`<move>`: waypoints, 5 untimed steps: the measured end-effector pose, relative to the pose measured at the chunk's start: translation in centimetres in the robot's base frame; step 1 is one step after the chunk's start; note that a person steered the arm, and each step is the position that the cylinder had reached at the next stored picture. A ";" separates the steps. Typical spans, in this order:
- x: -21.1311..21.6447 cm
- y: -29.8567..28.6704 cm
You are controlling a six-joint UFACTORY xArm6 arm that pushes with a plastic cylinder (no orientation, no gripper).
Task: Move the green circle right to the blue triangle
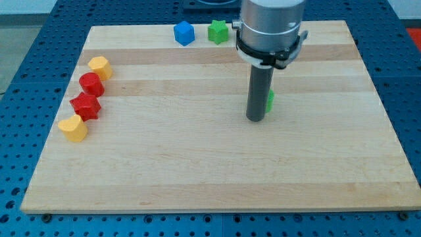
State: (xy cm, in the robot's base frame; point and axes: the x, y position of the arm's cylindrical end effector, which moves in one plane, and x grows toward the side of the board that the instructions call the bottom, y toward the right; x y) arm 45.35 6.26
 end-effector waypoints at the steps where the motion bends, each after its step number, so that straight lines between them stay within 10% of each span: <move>1: -1.5 0.0; 5: -5.5 6.1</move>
State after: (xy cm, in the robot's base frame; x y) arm 39.83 12.35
